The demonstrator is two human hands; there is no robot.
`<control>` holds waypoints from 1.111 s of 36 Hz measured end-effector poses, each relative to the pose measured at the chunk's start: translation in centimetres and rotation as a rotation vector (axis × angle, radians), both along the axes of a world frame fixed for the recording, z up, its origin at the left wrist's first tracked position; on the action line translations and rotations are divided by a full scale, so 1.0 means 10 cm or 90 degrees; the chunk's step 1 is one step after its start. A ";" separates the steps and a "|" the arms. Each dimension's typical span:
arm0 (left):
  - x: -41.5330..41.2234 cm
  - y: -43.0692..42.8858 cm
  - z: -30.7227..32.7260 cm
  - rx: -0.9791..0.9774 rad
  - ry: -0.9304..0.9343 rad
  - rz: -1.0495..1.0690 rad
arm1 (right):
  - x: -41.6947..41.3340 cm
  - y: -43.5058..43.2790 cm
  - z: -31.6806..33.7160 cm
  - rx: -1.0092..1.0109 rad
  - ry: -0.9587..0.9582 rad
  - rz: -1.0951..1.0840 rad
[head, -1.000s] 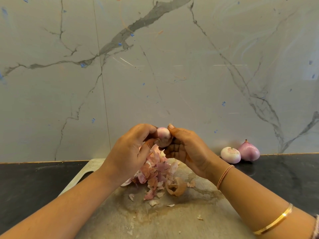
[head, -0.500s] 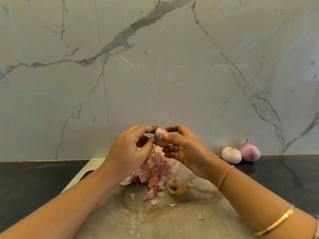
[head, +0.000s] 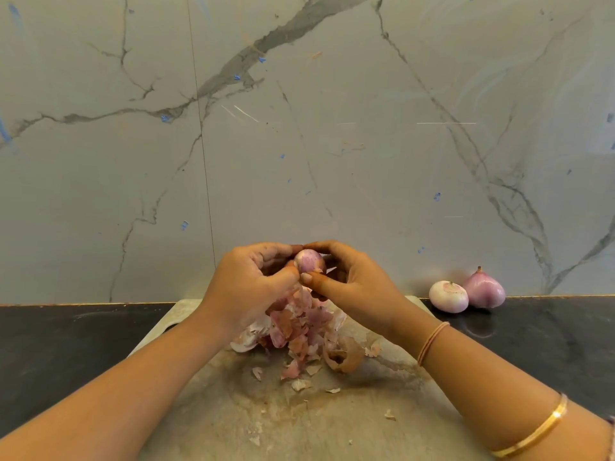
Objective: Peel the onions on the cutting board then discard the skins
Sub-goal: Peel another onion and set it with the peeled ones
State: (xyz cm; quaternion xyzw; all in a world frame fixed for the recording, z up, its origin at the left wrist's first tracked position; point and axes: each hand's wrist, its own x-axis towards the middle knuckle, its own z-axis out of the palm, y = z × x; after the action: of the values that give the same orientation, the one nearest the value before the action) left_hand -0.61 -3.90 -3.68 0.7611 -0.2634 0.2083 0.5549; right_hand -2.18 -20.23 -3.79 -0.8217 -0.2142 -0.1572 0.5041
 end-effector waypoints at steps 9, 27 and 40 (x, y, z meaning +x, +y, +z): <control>-0.01 -0.01 -0.02 -0.011 0.018 0.048 | 0.02 -0.01 -0.02 -0.029 -0.021 -0.020; -0.02 -0.05 0.01 0.022 -0.013 0.077 | -0.03 0.01 0.01 -0.277 -0.169 -0.131; 0.06 0.03 0.02 0.013 -0.011 0.174 | -0.03 -0.02 0.03 -0.188 -0.126 -0.107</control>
State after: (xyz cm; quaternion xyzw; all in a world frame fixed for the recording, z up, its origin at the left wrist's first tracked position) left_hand -0.02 -3.63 -3.53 0.7939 -0.1639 0.2858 0.5110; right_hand -2.53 -20.38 -3.45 -0.8822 -0.2139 -0.2459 0.3399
